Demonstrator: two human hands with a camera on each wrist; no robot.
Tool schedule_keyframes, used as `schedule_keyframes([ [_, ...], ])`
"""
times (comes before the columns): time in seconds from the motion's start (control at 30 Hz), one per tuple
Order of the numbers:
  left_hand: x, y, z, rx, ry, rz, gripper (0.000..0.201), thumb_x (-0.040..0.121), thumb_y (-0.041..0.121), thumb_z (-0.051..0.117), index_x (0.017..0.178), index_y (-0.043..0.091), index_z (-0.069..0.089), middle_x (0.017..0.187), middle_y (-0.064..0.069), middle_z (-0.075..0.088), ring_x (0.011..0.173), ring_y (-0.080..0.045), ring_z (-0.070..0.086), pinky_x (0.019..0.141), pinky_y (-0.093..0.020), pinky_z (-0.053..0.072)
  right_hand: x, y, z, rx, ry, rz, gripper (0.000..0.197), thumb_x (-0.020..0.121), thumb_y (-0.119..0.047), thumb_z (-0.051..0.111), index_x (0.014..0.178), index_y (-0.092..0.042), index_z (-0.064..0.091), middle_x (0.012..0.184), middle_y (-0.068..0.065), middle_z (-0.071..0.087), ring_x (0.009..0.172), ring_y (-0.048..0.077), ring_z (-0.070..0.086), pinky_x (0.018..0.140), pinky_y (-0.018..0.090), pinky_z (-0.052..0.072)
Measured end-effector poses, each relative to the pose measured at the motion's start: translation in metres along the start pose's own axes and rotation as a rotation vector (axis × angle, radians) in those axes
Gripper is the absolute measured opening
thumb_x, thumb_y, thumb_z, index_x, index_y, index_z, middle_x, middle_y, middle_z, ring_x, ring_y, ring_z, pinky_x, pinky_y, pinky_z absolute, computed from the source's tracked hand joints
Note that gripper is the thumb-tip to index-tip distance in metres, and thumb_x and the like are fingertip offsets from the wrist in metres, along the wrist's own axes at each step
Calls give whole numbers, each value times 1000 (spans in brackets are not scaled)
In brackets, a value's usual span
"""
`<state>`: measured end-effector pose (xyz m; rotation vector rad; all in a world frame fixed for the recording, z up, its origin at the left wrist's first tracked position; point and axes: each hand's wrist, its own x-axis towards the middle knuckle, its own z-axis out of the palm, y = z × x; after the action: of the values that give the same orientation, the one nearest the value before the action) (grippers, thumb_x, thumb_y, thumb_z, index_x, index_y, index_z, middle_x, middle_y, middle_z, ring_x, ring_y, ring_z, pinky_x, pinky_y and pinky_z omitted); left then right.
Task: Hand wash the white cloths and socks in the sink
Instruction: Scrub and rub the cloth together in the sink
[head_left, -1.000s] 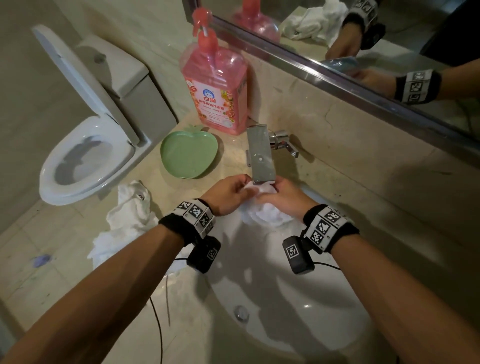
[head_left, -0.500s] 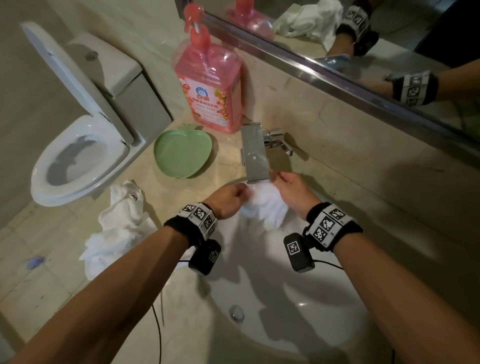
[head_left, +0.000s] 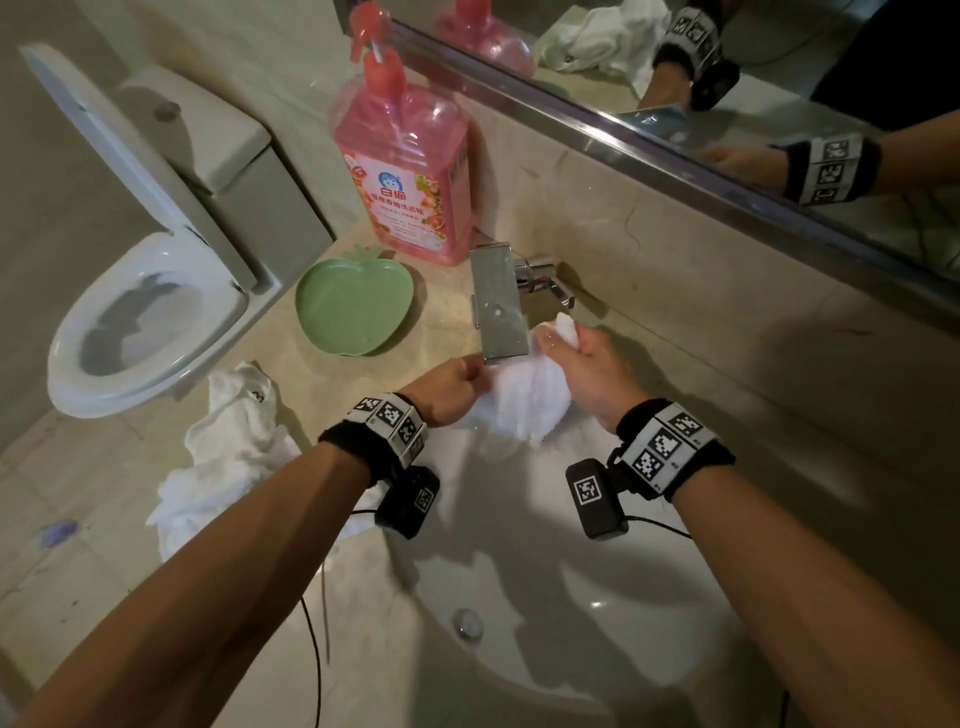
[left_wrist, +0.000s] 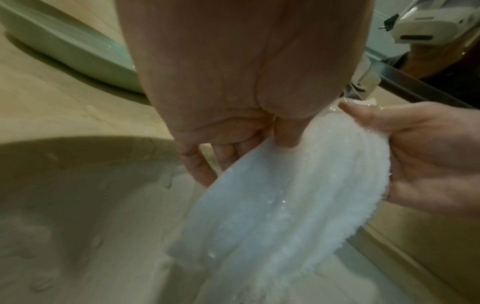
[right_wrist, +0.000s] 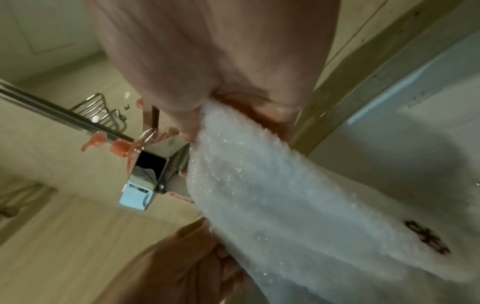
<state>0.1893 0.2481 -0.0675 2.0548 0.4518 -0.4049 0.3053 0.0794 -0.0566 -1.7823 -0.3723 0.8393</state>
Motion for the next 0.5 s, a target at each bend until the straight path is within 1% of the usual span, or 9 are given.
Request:
schedule_keyframes([
  [0.07,-4,-4,-8,39,105,21,25,105,23,42,102,9,63,102,-10,67,96,-26,60,94,-43,48,1,2,-1,25,24,39,28,98,-45,57,83,-28,73,64,-8,63,60,6,62,57,23,48],
  [0.13,-12,-5,-19,-9,214,61,28,103,28,47,83,14,58,81,-4,61,77,-22,54,82,-42,48,2,6,-1,-15,28,73,31,96,-46,59,89,-18,73,67,-4,58,61,10,57,63,28,45],
  [0.2,-20,-5,-29,-36,248,87,32,101,35,51,84,11,64,81,-4,64,74,-23,57,77,-39,49,1,9,3,-94,4,81,34,96,-40,63,98,-7,70,76,4,60,69,19,55,69,34,45],
  [0.27,-28,-2,-36,-9,251,106,34,100,37,53,92,8,69,87,-8,70,80,-27,63,78,-41,51,1,9,8,-147,-26,62,15,97,-22,62,98,-9,69,86,10,68,79,29,60,75,38,49],
  [0.3,-32,-1,-39,8,258,121,32,100,36,54,93,9,70,87,-8,70,79,-26,63,77,-42,52,0,6,11,-168,-39,48,11,97,-14,58,96,-10,68,88,10,68,82,29,61,76,37,49],
  [0.33,-35,0,-41,20,268,135,30,100,34,55,91,10,70,85,-8,69,76,-23,62,76,-42,52,0,5,15,-180,-67,44,12,97,-10,56,96,-10,67,89,10,67,84,27,60,76,36,48],
  [0.4,-39,3,-45,24,271,152,27,98,33,57,89,11,70,83,-7,69,75,-21,62,74,-39,52,0,2,26,-182,-136,60,9,95,-13,59,97,-13,68,90,6,67,83,21,61,76,33,50],
  [0.43,-41,5,-46,24,267,157,26,98,34,58,89,12,70,83,-6,70,76,-22,63,73,-37,51,-2,-2,32,-190,-174,60,6,93,-19,65,90,-15,69,83,-2,67,78,14,61,71,27,52],
  [0.5,-42,6,-47,31,262,162,24,97,33,59,88,15,70,81,-2,68,76,-20,62,70,-32,48,-2,-3,45,-214,-211,27,29,89,-28,74,63,-21,63,56,-17,54,54,-2,52,52,12,42],
])
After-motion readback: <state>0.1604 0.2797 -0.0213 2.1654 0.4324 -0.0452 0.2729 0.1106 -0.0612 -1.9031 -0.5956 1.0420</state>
